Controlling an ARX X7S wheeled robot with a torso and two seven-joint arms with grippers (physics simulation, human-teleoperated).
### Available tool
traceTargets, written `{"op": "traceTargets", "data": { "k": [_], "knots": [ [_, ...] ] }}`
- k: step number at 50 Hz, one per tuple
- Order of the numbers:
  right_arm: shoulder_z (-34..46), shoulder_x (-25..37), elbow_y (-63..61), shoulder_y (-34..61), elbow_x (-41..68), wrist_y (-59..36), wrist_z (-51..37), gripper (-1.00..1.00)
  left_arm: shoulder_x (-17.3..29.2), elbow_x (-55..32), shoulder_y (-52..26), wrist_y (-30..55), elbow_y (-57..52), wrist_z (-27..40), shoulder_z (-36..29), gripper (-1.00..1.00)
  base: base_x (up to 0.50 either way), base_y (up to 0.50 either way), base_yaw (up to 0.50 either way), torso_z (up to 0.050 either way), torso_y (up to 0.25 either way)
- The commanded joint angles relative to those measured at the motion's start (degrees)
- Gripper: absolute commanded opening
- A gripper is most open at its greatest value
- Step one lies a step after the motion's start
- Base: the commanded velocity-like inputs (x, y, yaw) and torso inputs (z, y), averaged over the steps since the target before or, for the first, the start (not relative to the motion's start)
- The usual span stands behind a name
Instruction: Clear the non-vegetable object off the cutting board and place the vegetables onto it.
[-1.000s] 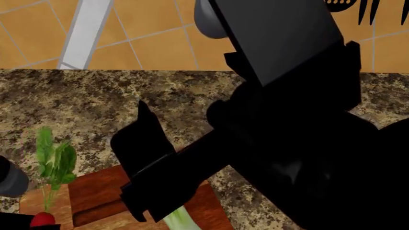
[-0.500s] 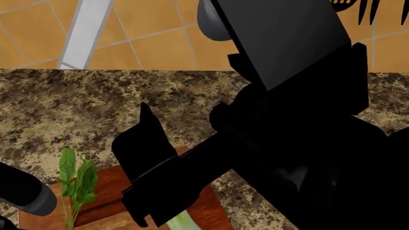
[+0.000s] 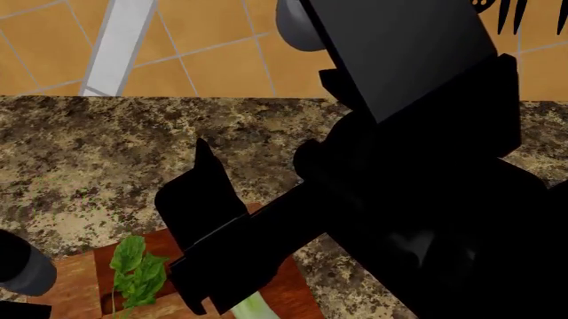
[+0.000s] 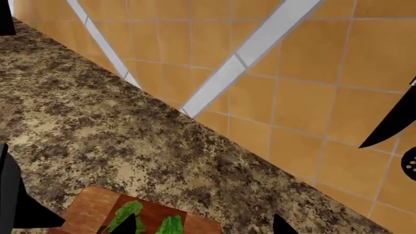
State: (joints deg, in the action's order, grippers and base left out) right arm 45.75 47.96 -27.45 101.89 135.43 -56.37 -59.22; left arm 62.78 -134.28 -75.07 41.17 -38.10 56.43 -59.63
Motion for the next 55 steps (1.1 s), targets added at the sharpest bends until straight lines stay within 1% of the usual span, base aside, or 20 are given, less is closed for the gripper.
{"op": "traceTargets", "data": {
  "k": [1, 9, 12, 17, 27, 31, 36, 39, 42, 44, 45, 49, 52, 55],
  "knots": [
    [0.02, 0.33, -0.36, 0.25, 0.21, 0.31, -0.31, 1.00, 2.49, -2.40, -4.00, 1.04, -0.96, 0.43, 2.67, 1.00, 0.00, 0.00, 0.00, 0.000, 0.000],
    [0.26, 0.60, -0.62, 0.90, 0.97, 0.48, -0.97, 1.00, 3.81, -3.98, -8.27, 1.47, -0.06, 0.16, 5.81, 1.00, 0.00, 0.00, 0.00, 0.000, 0.000],
    [0.26, 0.74, -0.73, 0.99, 1.08, 0.63, -1.16, 1.00, 4.21, -5.94, -10.49, 1.71, 0.45, 0.07, 7.18, 1.00, 0.00, 0.00, 0.00, 0.000, 0.000],
    [0.26, 0.85, -1.18, 0.82, 1.06, 0.89, -1.28, 1.00, 5.25, -6.06, -11.90, 1.04, -1.09, -0.80, 9.32, 1.00, 0.00, 0.00, 0.00, 0.000, 0.000],
    [-0.63, 2.64, -3.50, 1.38, 2.83, 2.25, -2.45, 1.00, 5.39, -9.36, -17.69, 2.32, -1.08, 0.17, 12.41, 1.00, 0.00, 0.00, 0.00, 0.000, 0.000],
    [-1.20, 3.54, -5.43, 2.67, 4.74, 3.43, -3.98, 1.00, 6.38, -7.38, -18.29, 3.08, -0.87, -0.53, 13.56, 1.00, 0.00, 0.00, 0.00, 0.000, 0.000],
    [-2.82, 3.98, -9.00, 3.01, 4.04, 5.15, -5.06, 1.00, 9.47, -4.00, -16.55, 3.06, -2.62, -4.45, 15.45, 1.00, 0.00, 0.00, 0.00, 0.000, 0.000],
    [-3.42, 4.22, -10.63, 5.09, 3.42, 5.25, -7.09, 1.00, 11.31, -1.14, -15.03, 2.16, -3.55, -6.88, 16.45, 1.00, 0.00, 0.00, 0.00, 0.000, 0.000],
    [-3.28, 3.77, -11.82, 7.74, 3.11, 4.82, -9.49, 1.00, 13.35, -0.45, -14.19, 0.72, -5.25, -9.05, 17.71, 1.00, 0.00, 0.00, 0.00, 0.000, 0.000],
    [-1.54, 4.04, -12.75, 10.12, 4.09, 3.89, -13.09, 1.00, 15.13, 0.79, -13.89, 0.00, -6.39, -10.78, 18.82, 1.00, 0.00, 0.00, 0.00, 0.000, 0.000],
    [-1.26, 4.19, -12.86, 10.55, 4.23, 3.54, -13.55, 1.00, 15.52, 0.80, -13.79, -0.15, -6.38, -11.05, 18.97, 1.00, 0.00, 0.00, 0.00, 0.000, 0.000],
    [-1.50, 4.35, -14.87, 13.06, 5.94, 4.07, -15.45, 1.00, 20.04, 3.70, -12.89, -1.89, -6.53, -16.51, 20.84, 1.00, 0.00, 0.00, 0.00, 0.000, 0.000],
    [-1.66, 3.96, -15.97, 15.30, 7.71, 5.11, -16.94, 1.00, 23.96, 6.40, -11.74, -6.27, -7.86, -22.25, 21.67, 1.00, 0.00, 0.00, 0.00, 0.000, 0.000],
    [-1.70, 4.42, -18.30, 16.89, 9.62, 6.56, -18.97, 1.00, 26.91, 6.60, -11.20, -8.73, -8.47, -24.65, 21.60, 1.00, 0.00, 0.00, 0.00, 0.000, 0.000]
  ]
}}
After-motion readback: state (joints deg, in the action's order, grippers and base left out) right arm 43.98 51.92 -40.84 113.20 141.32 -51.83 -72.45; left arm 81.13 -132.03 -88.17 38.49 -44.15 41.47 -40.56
